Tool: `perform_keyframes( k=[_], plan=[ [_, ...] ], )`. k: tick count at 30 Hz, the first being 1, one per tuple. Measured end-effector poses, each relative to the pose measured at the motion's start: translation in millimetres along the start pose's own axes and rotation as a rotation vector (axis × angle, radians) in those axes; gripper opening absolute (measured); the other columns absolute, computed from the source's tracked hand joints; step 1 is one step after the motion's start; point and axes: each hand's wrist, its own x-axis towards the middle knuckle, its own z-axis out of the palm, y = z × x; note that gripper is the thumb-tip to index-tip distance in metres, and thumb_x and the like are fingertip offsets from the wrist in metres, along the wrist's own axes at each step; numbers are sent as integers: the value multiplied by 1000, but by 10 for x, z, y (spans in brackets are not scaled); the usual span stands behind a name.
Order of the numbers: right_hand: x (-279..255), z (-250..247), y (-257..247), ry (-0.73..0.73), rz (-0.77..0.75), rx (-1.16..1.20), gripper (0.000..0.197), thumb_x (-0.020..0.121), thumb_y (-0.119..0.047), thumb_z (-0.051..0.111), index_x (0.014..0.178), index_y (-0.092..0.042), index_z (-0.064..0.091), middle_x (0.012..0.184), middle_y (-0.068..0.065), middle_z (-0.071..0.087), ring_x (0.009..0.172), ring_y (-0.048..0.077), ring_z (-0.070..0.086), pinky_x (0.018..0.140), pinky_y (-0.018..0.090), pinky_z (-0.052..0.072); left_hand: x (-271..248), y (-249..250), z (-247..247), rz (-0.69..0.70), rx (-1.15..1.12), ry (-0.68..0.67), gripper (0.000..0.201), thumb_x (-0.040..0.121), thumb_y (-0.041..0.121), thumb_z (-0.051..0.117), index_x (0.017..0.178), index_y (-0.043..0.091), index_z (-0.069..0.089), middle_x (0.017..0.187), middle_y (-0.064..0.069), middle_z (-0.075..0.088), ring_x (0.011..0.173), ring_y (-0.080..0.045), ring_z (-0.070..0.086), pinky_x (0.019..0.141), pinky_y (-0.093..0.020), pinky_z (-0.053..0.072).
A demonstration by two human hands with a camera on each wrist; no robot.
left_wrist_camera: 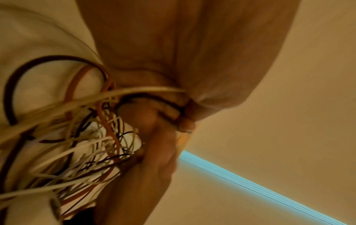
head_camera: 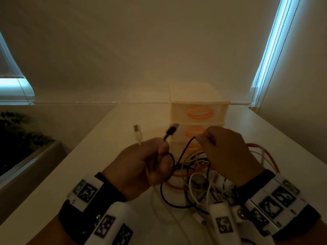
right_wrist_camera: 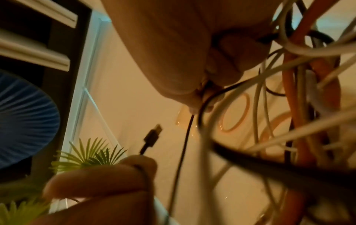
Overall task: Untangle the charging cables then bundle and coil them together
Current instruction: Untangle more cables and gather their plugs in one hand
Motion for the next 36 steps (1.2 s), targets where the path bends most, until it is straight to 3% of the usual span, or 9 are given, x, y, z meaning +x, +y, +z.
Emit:
perform_keyframes(
  k=[2,4,7,12,15,18,27,31,36],
  plan=[
    [3,31,-85,39,0,91,33,96,-39,53,74,-15,59,64,-1,56,61,9,53,58,21,41,14,-90,-1,-53,-7,-98,31,101,24,42,75,11,53,99,-31,68,84,-37,70,77,-41,59],
    [-7,4,-209,89,3,266,26,96,-34,54,77,-20,64,63,-2,61,60,6,58,60,23,47,33,-90,-36,-66,-84,-116,31,101,25,42,77,9,54,125,-37,58,112,-45,62,100,-50,48],
    [-126,9,-400,-134,-80,515,17,98,-18,58,87,-18,71,72,-7,71,65,4,67,65,17,54,80,-43,-58,44,-252,-66,27,97,24,46,76,9,52,122,-29,57,108,-40,64,96,-47,49],
    [-188,122,-349,-378,-295,336,12,96,-25,62,95,-23,74,74,-8,71,69,6,68,66,24,54,35,40,-26,106,-294,-24,31,103,27,39,79,10,51,138,-34,52,128,-40,54,109,-50,36],
    [-188,87,-284,-445,-284,317,16,97,-30,60,84,-28,70,71,-9,69,65,5,65,63,20,51,34,60,-5,142,-307,63,36,101,26,38,72,13,55,102,-18,70,91,-30,71,77,-37,59],
    [-196,111,-236,-420,-277,233,20,98,-32,56,83,-27,68,67,-13,64,62,3,61,59,16,45,49,54,5,152,-336,87,33,99,23,38,71,15,53,72,-2,52,59,-16,51,58,-28,47],
    [-64,30,-114,-534,-209,88,22,99,-37,54,82,-28,64,79,-6,64,69,2,58,63,15,45,82,107,-88,185,-383,125,31,99,20,37,71,18,51,64,5,35,52,-10,29,52,-24,31],
    [21,-67,77,-543,-130,104,20,96,-46,50,89,-34,64,87,-2,67,75,10,63,72,32,54,8,343,-193,308,-388,181,22,89,17,41,70,21,49,62,8,33,50,-9,28,51,-23,30],
    [81,-143,129,-469,-112,120,20,98,-35,55,80,-38,65,74,-4,64,59,3,55,57,15,44,-115,578,-298,421,-383,243,16,84,16,44,70,23,47,62,11,31,52,-7,27,51,-21,29]
  ],
)
